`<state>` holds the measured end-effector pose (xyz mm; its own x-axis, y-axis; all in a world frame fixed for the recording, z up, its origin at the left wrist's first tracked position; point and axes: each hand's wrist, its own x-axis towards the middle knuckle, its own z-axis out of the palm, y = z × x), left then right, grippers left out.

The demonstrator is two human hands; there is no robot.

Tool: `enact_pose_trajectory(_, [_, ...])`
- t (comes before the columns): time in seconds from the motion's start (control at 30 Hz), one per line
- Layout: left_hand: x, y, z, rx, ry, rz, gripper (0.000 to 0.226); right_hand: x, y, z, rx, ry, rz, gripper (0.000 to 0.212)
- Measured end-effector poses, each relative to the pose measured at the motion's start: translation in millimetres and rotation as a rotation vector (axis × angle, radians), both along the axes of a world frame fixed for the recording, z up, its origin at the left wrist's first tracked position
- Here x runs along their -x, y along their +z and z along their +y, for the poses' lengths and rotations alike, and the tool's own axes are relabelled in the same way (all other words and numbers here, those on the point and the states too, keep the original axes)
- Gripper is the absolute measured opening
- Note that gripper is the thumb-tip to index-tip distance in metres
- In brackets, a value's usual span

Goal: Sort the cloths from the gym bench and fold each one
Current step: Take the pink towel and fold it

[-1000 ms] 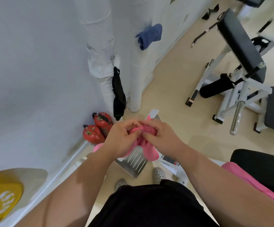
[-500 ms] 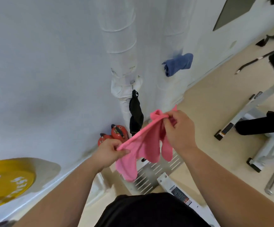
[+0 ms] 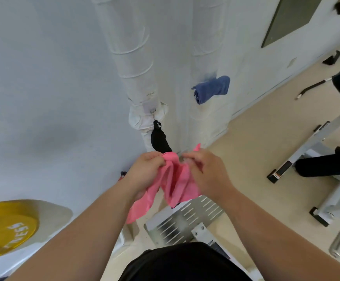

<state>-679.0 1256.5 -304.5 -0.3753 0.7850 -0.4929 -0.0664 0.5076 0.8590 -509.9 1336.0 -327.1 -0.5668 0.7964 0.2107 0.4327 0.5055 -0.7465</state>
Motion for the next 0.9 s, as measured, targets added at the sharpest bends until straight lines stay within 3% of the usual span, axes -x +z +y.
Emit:
enact_pose_trajectory(0.07, [-13.5,4.4,3.8,-0.033,-0.016,-0.077,0.022,8.8,0.6,-13.7,0.046,0.089,0.088,0.031])
enact_pose_trajectory(0.17, [-22.3,9.6,0.2,-0.061,-0.101,-0.208,0.034,12.0,-2.3,-17.2,0.111,0.046,0.065,0.040])
enact_pose_trajectory(0.27, [-21.5,10.8,-6.7,-0.092,-0.158,-0.153,0.035,8.6,-2.9,-14.0,0.136,0.011,0.058,0.041])
enact_pose_trajectory(0.43, [-26.9,6.4,-13.2,-0.212,0.036,-0.115,0.031,9.8,2.6,-18.9,0.214,-0.029,0.139,0.047])
enact_pose_trajectory(0.53, [-26.2,9.8,-16.1,-0.216,0.032,-0.095,0.035,14.9,-2.2,-23.7,0.307,-0.065,0.193,0.056])
enact_pose_trajectory(0.7, [-24.3,15.3,-17.0,-0.209,0.083,-0.011,0.040,20.2,1.9,-28.0,0.468,-0.098,0.311,0.020])
enact_pose_trajectory(0.8, [-19.4,11.6,-14.2,-0.198,0.124,0.199,0.039,19.6,7.5,-31.7,0.524,-0.088,0.324,0.024])
enact_pose_trajectory(0.9, [-15.9,13.7,-13.6,-0.192,0.079,0.177,0.035,17.6,14.6,-33.4,0.639,-0.018,0.363,0.035])
